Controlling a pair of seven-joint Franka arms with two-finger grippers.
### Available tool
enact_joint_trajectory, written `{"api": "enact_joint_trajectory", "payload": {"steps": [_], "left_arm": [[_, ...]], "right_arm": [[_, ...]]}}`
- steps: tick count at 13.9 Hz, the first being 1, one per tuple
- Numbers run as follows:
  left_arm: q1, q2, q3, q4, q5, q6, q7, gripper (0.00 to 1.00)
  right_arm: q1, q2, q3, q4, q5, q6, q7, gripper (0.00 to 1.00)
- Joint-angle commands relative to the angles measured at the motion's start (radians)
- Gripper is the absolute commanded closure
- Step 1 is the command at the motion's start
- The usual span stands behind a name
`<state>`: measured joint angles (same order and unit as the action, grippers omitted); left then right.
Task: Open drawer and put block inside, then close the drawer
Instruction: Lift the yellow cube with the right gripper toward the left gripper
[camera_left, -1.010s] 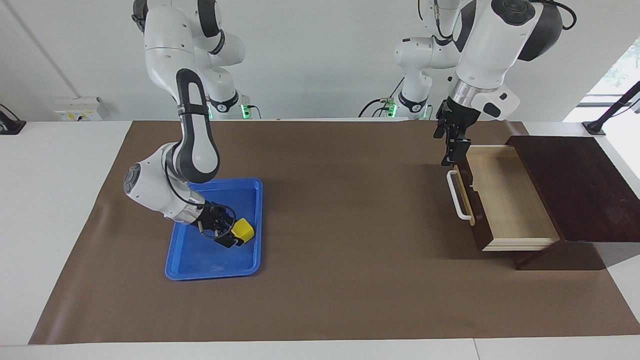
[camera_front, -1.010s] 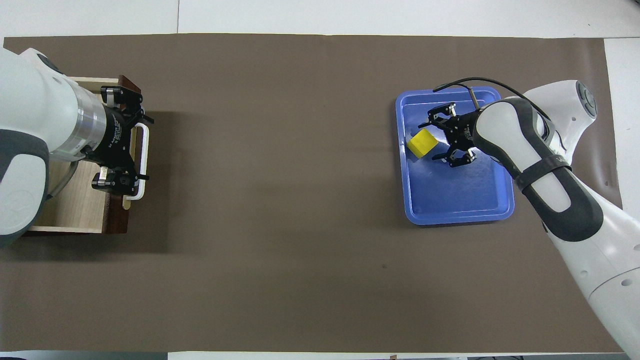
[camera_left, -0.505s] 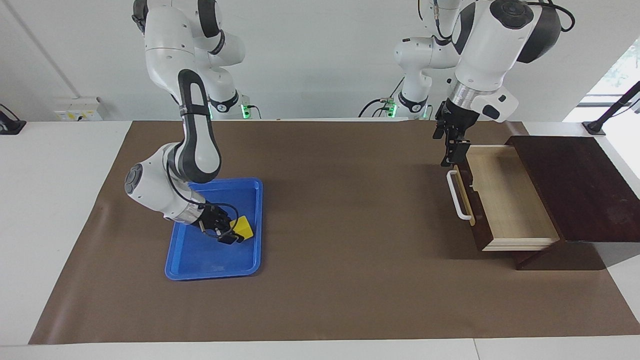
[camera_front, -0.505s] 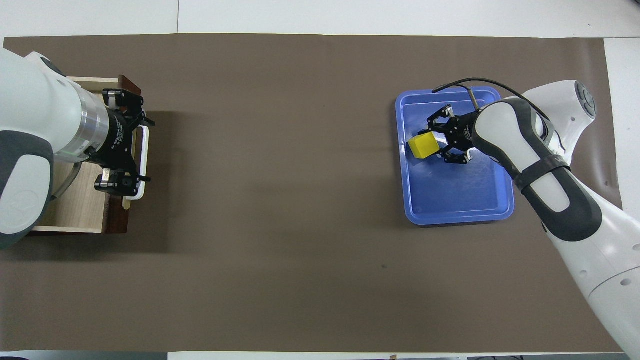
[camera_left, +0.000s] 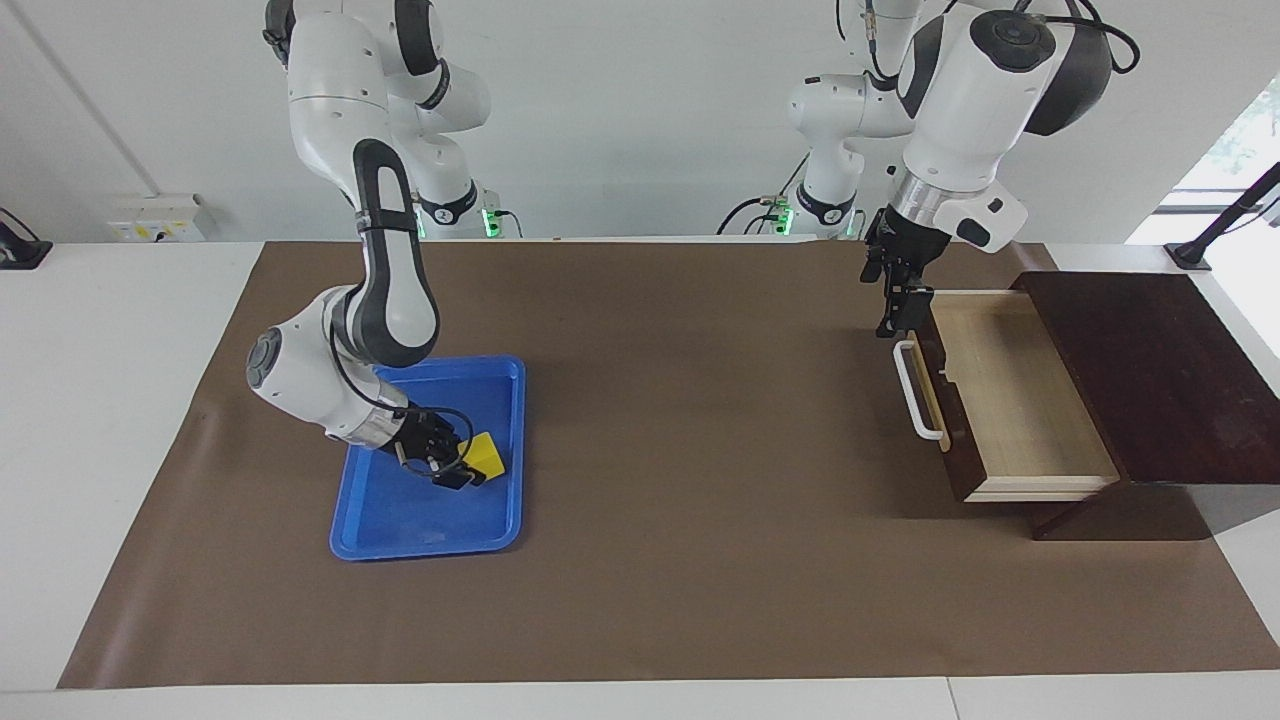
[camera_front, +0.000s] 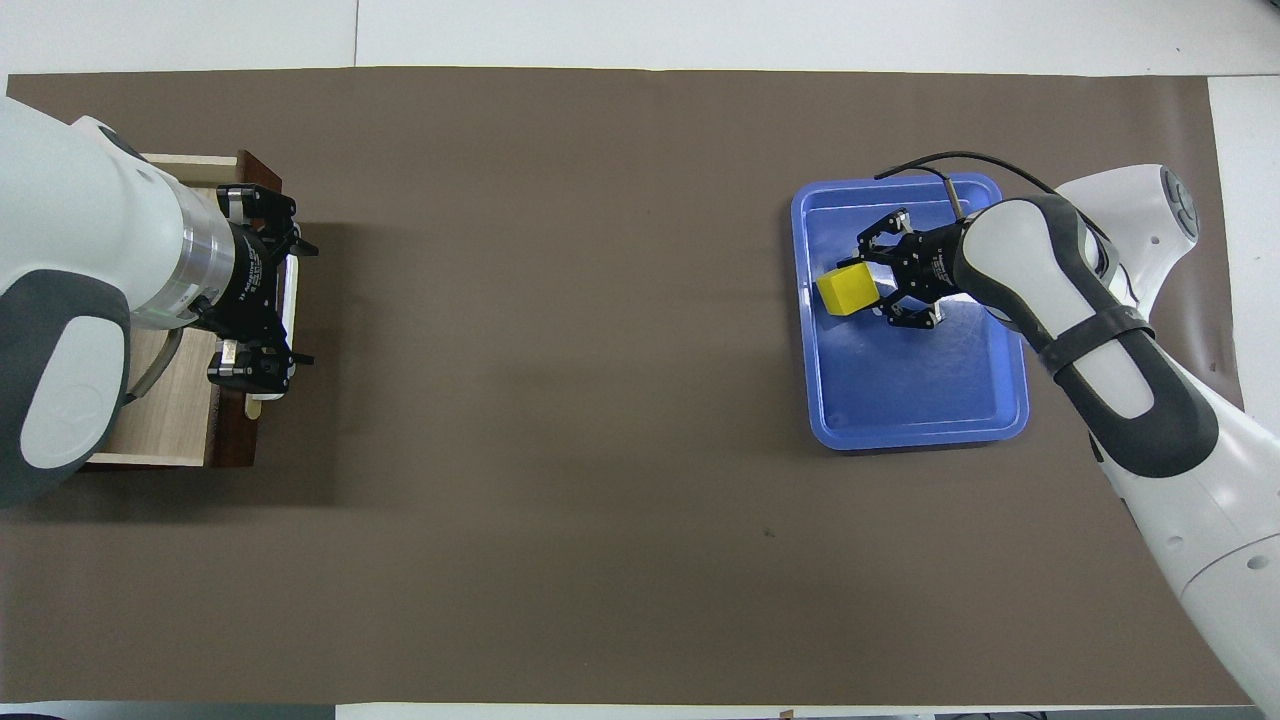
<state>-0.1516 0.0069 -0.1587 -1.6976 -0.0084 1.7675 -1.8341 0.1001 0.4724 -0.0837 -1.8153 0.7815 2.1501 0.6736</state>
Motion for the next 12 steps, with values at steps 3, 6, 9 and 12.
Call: {"api": "enact_joint_trajectory", "payload": {"steps": [3, 6, 9, 12], "left_arm": [[-0.008, 0.007, 0.008, -0.033, -0.015, 0.052, -0.114, 0.0], [-0.013, 0.031, 0.008, -0.016, -0.015, 0.032, -0.125, 0.0], [-0.016, 0.144, 0.007, 0.093, -0.005, -0.02, -0.22, 0.0], [-0.153, 0.24, 0.008, 0.137, 0.033, -0.01, -0.252, 0.0]], "right_arm": [[-0.02, 0.02, 0.004, 0.158, 0.032, -0.183, 0.264, 1.0], [0.019, 0.038, 0.016, 0.241, 0.022, -0.216, 0.525, 1.0], [0.117, 0.054, 0.013, 0.272, -0.004, -0.197, 0.648, 1.0], [0.237, 0.058, 0.009, 0.274, -0.126, -0.113, 0.77, 1.0]]}}
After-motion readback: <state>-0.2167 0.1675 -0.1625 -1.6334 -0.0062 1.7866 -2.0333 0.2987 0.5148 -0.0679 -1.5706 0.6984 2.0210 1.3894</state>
